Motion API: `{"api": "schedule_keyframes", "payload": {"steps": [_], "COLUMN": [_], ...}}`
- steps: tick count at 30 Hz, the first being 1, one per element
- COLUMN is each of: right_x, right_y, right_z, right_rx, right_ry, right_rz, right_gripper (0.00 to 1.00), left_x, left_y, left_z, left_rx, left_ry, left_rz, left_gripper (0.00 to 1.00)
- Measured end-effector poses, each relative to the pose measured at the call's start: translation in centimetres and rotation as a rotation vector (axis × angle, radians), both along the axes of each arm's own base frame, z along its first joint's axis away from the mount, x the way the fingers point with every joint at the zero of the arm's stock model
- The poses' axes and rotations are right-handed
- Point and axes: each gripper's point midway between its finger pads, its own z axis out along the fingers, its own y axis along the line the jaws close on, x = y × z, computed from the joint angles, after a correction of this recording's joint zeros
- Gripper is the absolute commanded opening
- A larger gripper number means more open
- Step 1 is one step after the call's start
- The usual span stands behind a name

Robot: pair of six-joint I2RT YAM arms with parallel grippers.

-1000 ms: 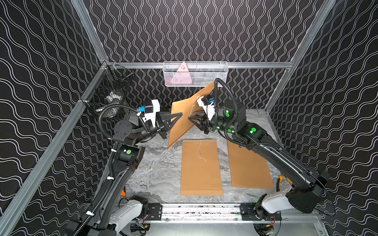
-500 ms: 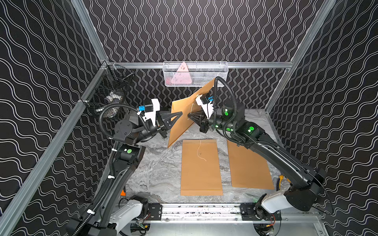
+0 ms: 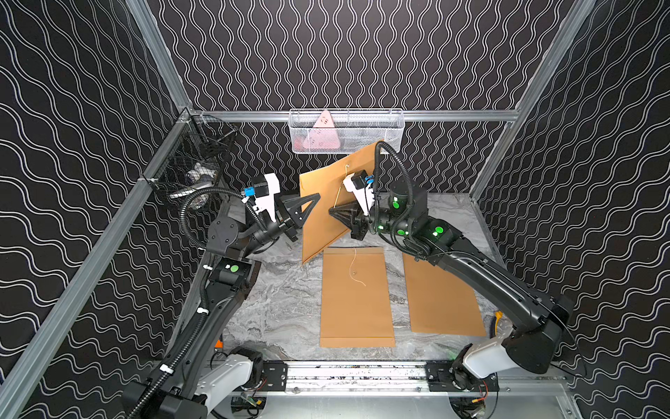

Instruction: Open the file bag

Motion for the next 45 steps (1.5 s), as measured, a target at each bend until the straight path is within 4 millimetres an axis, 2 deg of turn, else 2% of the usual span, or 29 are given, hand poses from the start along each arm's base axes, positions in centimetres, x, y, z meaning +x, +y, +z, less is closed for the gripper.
{"api": "schedule_keyframes", "payload": {"steps": [9, 15, 18, 30, 37, 45], "right_x": [-0.1, 0.5, 1.5, 4.1, 3.5, 2.6], "right_y": [-0.3, -1.6, -3.0, -8.3, -10.2, -11.3], "right_z": [-1.5, -1.5, -1.1, 1.7, 4.9, 7.0], "right_rx": [-0.005, -0.006, -0.002, 0.023, 0.036, 0.047], "right_ry": [0.035, 0.032, 0.022, -0.024, -0.098, -0.142], "right_rz": [-0.015, -0.089, -0.155, -0.333, -0.364, -0.379], "right_gripper": [0.0, 0.0, 0.0, 0.0, 0.0, 0.0], "left_x": [-0.4, -0.4, -0.4, 0.0, 0.7, 1.2], "left_y": [0.4, 0.4, 0.5, 0.6, 0.6, 0.5], "left_z": [0.6, 0.5, 0.4, -0.9, -2.5, -4.1], "left_rx": [-0.015, 0.004, 0.016, 0.053, 0.065, 0.08], "left_ry": [-0.013, -0.014, -0.016, 0.014, 0.058, 0.085], "left_rz": [0.02, 0.033, 0.041, 0.07, 0.082, 0.087], "left_gripper": [0.0, 0.0, 0.0, 0.0, 0.0, 0.0]}}
